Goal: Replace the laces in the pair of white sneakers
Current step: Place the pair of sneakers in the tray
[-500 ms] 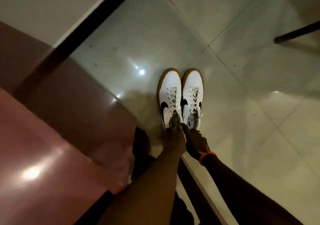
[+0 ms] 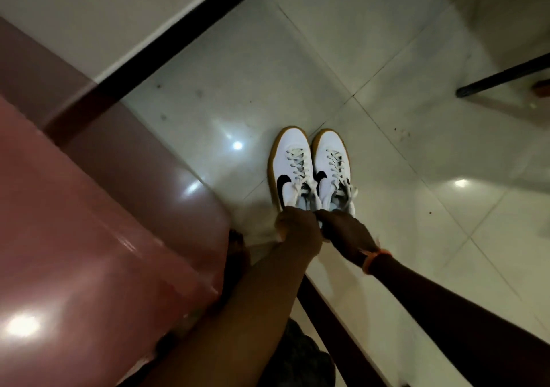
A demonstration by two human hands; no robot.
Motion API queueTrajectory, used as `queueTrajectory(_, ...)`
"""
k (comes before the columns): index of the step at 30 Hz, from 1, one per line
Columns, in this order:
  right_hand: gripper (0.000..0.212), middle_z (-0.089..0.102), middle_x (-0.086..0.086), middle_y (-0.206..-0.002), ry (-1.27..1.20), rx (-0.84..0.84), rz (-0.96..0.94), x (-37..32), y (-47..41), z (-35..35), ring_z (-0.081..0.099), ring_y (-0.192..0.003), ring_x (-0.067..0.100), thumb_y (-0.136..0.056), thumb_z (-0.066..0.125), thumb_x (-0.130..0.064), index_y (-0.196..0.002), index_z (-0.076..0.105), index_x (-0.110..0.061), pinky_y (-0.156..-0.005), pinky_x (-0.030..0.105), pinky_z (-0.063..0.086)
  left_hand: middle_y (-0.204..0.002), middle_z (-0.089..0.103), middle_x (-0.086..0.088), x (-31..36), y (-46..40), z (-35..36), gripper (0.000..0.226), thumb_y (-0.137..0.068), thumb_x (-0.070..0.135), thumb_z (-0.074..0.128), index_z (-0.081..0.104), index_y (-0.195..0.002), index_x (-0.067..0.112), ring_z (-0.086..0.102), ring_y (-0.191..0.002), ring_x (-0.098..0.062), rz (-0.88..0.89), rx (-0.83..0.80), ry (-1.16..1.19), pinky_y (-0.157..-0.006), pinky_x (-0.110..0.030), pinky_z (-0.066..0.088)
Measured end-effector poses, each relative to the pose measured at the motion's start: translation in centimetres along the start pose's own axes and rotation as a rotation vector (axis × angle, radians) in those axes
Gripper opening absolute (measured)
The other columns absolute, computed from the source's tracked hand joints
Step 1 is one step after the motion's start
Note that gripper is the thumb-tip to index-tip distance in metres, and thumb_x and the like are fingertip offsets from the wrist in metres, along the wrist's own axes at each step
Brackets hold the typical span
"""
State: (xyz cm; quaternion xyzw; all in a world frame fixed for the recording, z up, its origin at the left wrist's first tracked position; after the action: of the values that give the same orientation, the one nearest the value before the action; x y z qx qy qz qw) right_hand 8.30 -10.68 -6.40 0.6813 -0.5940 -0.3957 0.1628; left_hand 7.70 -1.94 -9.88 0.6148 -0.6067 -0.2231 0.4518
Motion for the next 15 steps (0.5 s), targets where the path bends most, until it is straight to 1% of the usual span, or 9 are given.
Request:
queueTrajectory(2, 0.037, 0.058, -0.008, -0.091, -0.046, 0.059, 0.022, 0.0, 1.0, -3.9, 0.058, -0.082, 0.013, -0.091, 0.058, -0.017, -0.125, 0.052, -0.031, -0.062, 0.024, 0.036, -0.126, 0.062, -0.014, 1.9, 1.8, -2.8, 0.033, -0.099, 0.025, 0.053, 0.059, -0.124, 0.005, 0.057, -0.118, -0.031, 0.062, 0.081, 0.128, -0.096, -0.034, 0.047)
queueTrajectory(4, 0.059, 0.064, -0.001, -0.103, -0.142, 0.135, 0.042, -0.1, 2.8, -8.3, 0.061, -0.087, 0.015, -0.088, 0.065, -0.013, -0.138, 0.040, -0.033, -0.072, 0.026, 0.046, -0.127, 0.062, -0.015, 3.8, 4.4, -6.4, 0.034, -0.100, 0.026, 0.051, 0.059, -0.126, 0.005, 0.056, -0.120, -0.031, 0.124, 0.174, 0.216, -0.101, -0.037, 0.045)
queueTrajectory(5, 0.068, 0.066, 0.004, -0.110, -0.155, 0.163, 0.036, -0.3, 3.7, -10.3, 0.065, -0.093, 0.021, -0.085, 0.069, -0.012, -0.141, 0.037, -0.034, -0.079, 0.033, 0.051, -0.126, 0.062, -0.016, 4.7, 5.7, -8.1, 0.036, -0.101, 0.027, 0.050, 0.059, -0.126, 0.004, 0.057, -0.120, -0.032, 0.150, 0.212, 0.253, -0.101, -0.038, 0.046)
queueTrajectory(6, 0.072, 0.067, 0.009, -0.114, -0.160, 0.192, 0.016, -0.8, 4.8, -12.1, 0.066, -0.097, 0.027, -0.083, 0.071, -0.011, -0.142, 0.037, -0.034, -0.083, 0.040, 0.053, -0.123, 0.064, -0.017, 5.3, 7.1, -9.8, 0.034, -0.101, 0.026, 0.050, 0.060, -0.124, 0.003, 0.058, -0.117, -0.033, 0.155, 0.231, 0.315, -0.099, -0.039, 0.047)
queueTrajectory(7, 0.070, 0.067, 0.011, -0.116, -0.146, 0.219, 0.008, -1.2, 5.7, -13.6, 0.066, -0.101, 0.031, -0.082, 0.072, -0.012, -0.141, 0.041, -0.033, -0.085, 0.043, 0.053, -0.121, 0.064, -0.018, 5.8, 8.0, -10.9, 0.031, -0.100, 0.022, 0.052, 0.062, -0.121, 0.001, 0.059, -0.115, -0.034, 0.162, 0.239, 0.347, -0.095, -0.038, 0.048)
queueTrajectory(9, 0.063, 0.068, 0.009, -0.116, -0.100, 0.289, -0.023, -2.6, 8.4, -16.7, 0.065, -0.104, 0.031, -0.083, 0.073, -0.014, -0.138, 0.049, -0.030, -0.084, 0.040, 0.052, -0.121, 0.064, -0.019, 6.5, 11.1, -13.6, 0.027, -0.098, 0.015, 0.055, 0.062, -0.119, 0.000, 0.060, -0.114, -0.035, 0.184, 0.295, 0.388, -0.093, -0.036, 0.046)
queueTrajectory(12, 0.055, 0.071, 0.003, -0.111, -0.026, 0.412, -0.118, -6.0, 12.8, -20.8, 0.065, -0.102, 0.028, -0.082, 0.073, -0.014, -0.133, 0.057, -0.028, -0.076, 0.034, 0.050, -0.122, 0.066, -0.017, 7.4, 16.9, -17.6, 0.033, -0.098, 0.024, 0.057, 0.064, -0.122, 0.003, 0.060, -0.116, -0.033, 0.280, 0.463, 0.398, -0.096, -0.032, 0.044)
queueTrajectory(14, 0.048, 0.072, 0.003, -0.108, 0.009, 0.518, -0.182, -8.8, 16.0, -23.8, 0.066, -0.099, 0.027, -0.083, 0.073, -0.015, -0.128, 0.062, -0.026, -0.072, 0.030, 0.047, -0.120, 0.068, -0.016, 7.7, 21.0, -20.1, 0.033, -0.094, 0.025, 0.063, 0.066, -0.122, 0.007, 0.062, -0.113, -0.032, 0.299, 0.566, 0.388, -0.097, -0.034, 0.049)
queueTrajectory(15, 0.043, 0.072, 0.002, -0.106, 0.025, 0.563, -0.215, -10.4, 17.4, -25.1, 0.066, -0.098, 0.027, -0.083, 0.073, -0.017, -0.123, 0.065, -0.027, -0.069, 0.029, 0.045, -0.118, 0.069, -0.015, 7.5, 23.1, -21.4, 0.032, -0.093, 0.025, 0.065, 0.068, -0.120, 0.010, 0.064, -0.110, -0.032, 0.301, 0.628, 0.371, -0.095, -0.035, 0.052)
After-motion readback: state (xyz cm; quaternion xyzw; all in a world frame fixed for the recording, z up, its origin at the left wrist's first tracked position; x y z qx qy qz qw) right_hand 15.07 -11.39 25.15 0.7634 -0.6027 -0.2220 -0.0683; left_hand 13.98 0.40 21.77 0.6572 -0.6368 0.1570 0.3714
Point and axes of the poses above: each hand's wrist, its own y-axis away from the middle knuckle, its own z-axis out of the palm, x = y × z, the point moved 10 cm from there along -y, towards the middle knuckle
